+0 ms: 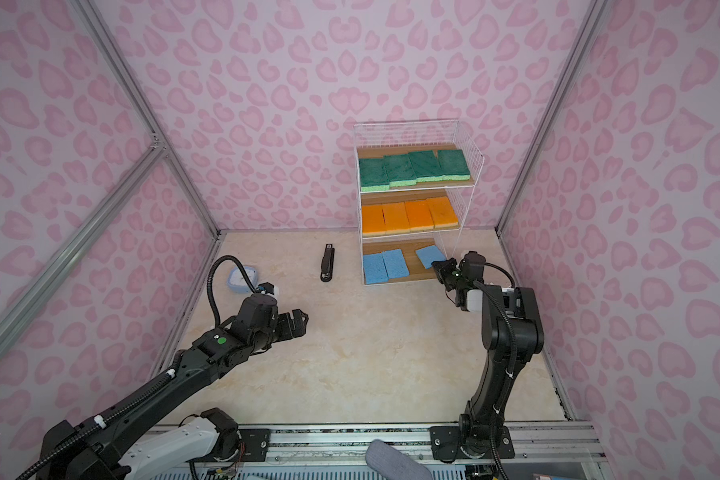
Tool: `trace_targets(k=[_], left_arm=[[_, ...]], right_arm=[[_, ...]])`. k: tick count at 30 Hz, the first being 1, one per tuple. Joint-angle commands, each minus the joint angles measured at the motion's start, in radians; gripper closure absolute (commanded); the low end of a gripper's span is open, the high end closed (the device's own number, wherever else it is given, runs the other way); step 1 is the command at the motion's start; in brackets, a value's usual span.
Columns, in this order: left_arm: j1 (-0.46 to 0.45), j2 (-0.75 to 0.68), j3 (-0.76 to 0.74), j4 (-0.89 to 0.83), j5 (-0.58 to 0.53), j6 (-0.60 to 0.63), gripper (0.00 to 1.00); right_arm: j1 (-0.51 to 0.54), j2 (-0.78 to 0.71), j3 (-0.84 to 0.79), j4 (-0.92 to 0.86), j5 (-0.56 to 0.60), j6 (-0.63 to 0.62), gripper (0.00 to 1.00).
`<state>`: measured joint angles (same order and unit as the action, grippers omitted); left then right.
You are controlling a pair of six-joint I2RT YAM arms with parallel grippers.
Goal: Place and organize the cleaning sponges onto the shelf
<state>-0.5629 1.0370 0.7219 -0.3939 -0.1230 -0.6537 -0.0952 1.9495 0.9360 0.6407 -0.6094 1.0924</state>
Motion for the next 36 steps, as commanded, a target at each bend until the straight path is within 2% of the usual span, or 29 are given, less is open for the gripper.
trace_targets(k=[1,11,17,23,36], left_arm=[[0.001,0.008,0.013,0.008,0.002,0.008,0.03],[0.001,0.027,0.008,0.032,0.013,0.012,0.03],[0.002,0.025,0.002,0.036,0.017,0.019,0.03],[0.005,0.005,-0.007,0.030,0.010,0.027,0.03],[0.011,0.018,-0.018,0.039,0.024,0.019,0.03]], right_arm=[[0.018,-0.033,-0.062,0.100,-0.005,0.018,0.91],[0.116,-0.152,-0.216,0.200,0.098,0.049,0.91],[0.139,-0.112,-0.212,0.297,0.156,0.085,0.91],[0.130,-0.034,-0.178,0.423,0.156,0.153,0.90],[0.135,0.083,-0.030,0.179,0.163,0.037,0.90]])
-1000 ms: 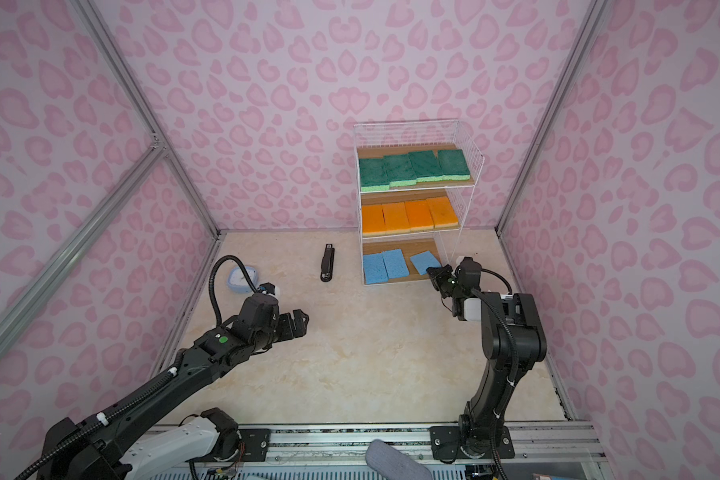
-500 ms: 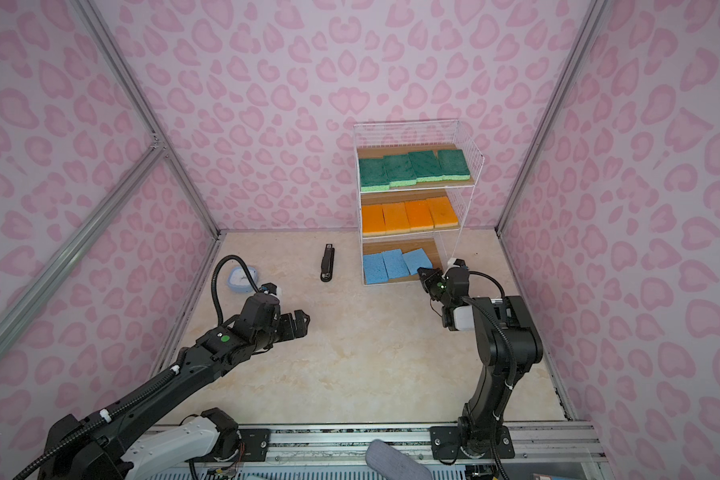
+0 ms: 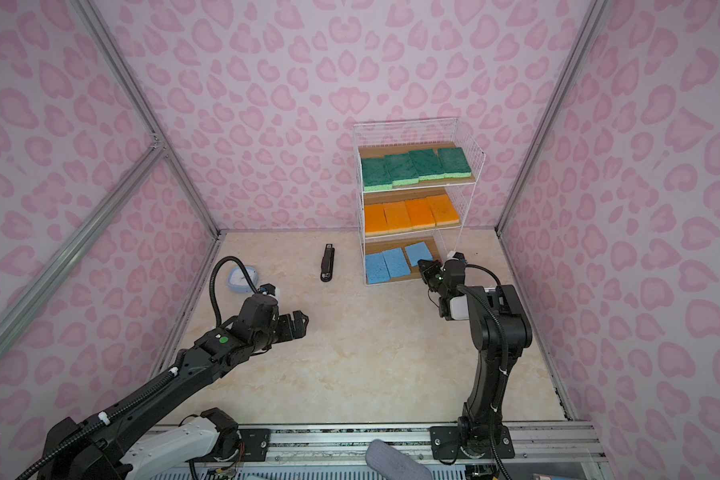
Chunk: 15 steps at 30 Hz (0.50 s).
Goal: Place and organize the cleaning sponges onto the shelf
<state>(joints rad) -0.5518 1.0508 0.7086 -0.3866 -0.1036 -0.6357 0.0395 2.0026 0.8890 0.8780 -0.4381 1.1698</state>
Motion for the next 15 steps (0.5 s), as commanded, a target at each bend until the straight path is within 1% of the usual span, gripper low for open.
trace_targets(k=[1,10,15], left_arm=[[0.001,0.005,-0.005,0.032,0.005,0.001,0.03],[0.001,0.015,0.000,0.030,0.005,0.001,0.03],[0.001,0.022,0.008,0.030,0.004,0.001,0.03]], right_arm=[[0.002,0.046,0.024,-0.069,-0.016,-0.048,0.89],[-0.012,0.100,0.010,-0.072,-0.027,-0.070,0.88],[-0.031,0.096,0.007,-0.038,-0.048,-0.043,0.87]])
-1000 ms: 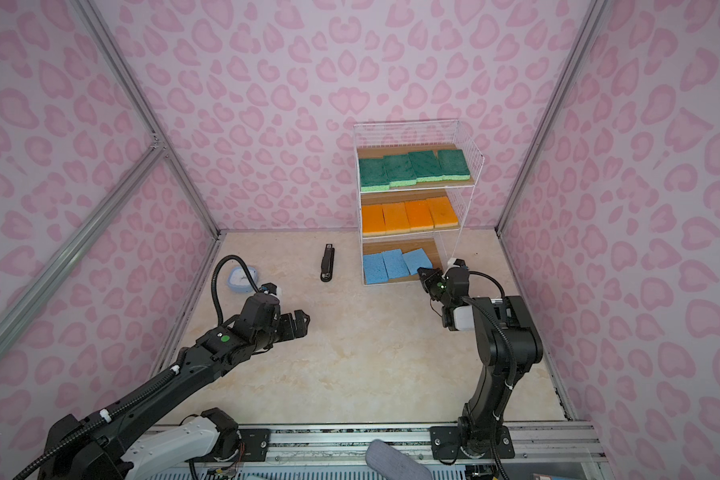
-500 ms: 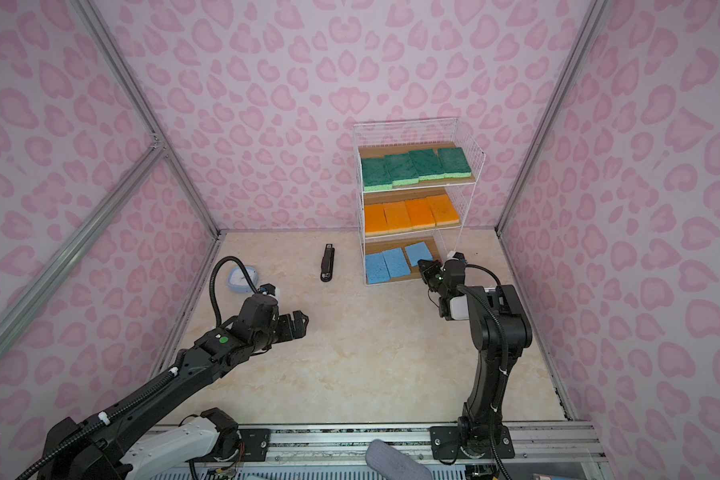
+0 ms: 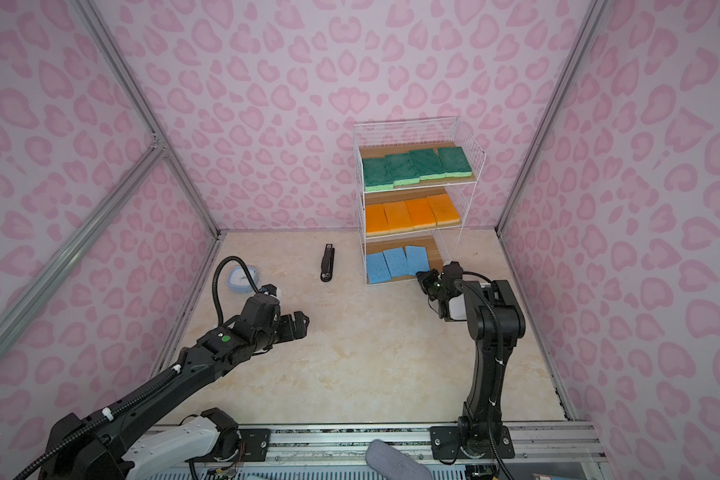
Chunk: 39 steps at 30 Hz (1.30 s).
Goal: Place and organize the cleaning sponges onto the shelf
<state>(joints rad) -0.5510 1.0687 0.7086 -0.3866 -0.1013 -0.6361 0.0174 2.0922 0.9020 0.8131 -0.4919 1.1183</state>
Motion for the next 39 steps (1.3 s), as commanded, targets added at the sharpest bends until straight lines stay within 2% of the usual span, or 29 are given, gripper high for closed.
trace_targets(k=[1,8,15,25,32,39], left_arm=[[0.001,0.005,0.009,0.031,0.002,0.001,0.03],[0.001,0.018,0.016,0.030,0.004,-0.002,0.03],[0.001,0.016,0.025,0.026,0.004,-0.001,0.03],[0.000,0.015,0.019,0.030,0.009,-0.005,0.03],[0.000,0.015,0.026,0.023,0.005,0.000,0.03],[0.000,0.029,0.035,0.021,0.005,0.002,0.03]], right_arm=[[-0.013,0.002,-0.009,0.039,0.000,0.015,0.87],[-0.020,-0.039,-0.021,0.099,-0.022,0.051,0.87],[-0.039,-0.025,-0.026,0.290,-0.060,0.182,0.87],[-0.042,-0.036,0.032,0.041,-0.013,0.006,0.87],[-0.048,0.049,0.046,0.037,-0.025,0.000,0.87],[-0.052,0.065,0.059,0.031,-0.036,0.003,0.87]])
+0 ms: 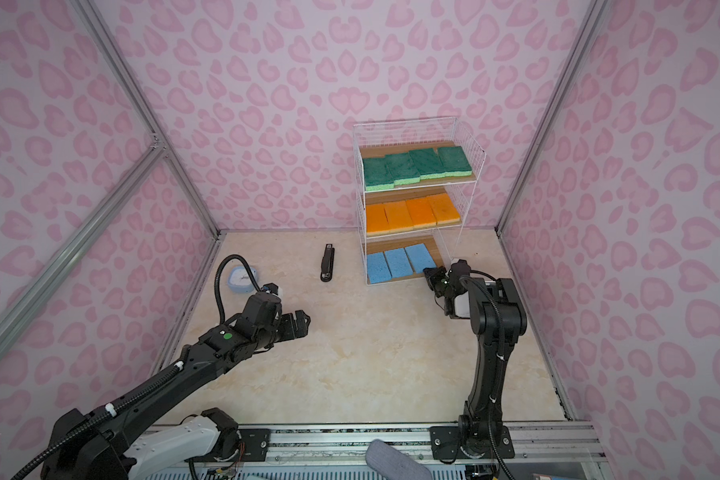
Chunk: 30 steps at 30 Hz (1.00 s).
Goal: Place and organize the cleaning sponges onto the shelf
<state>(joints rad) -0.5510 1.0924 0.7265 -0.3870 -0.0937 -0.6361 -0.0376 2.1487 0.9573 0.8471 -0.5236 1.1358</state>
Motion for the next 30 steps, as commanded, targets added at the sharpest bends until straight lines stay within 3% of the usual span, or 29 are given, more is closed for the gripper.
trace_targets(k=[1,19,30], left_arm=[[0.000,0.008,0.020,0.021,-0.001,0.003,0.03],[0.000,0.006,0.026,0.024,0.005,0.000,0.03],[0.000,-0.047,0.014,0.003,-0.013,0.000,0.03]], right_arm=[[0.004,0.008,0.004,-0.005,-0.007,-0.016,0.87],[0.053,-0.035,-0.057,0.057,-0.023,0.005,0.86],[0.056,-0.112,-0.074,0.001,-0.022,-0.029,0.46]])
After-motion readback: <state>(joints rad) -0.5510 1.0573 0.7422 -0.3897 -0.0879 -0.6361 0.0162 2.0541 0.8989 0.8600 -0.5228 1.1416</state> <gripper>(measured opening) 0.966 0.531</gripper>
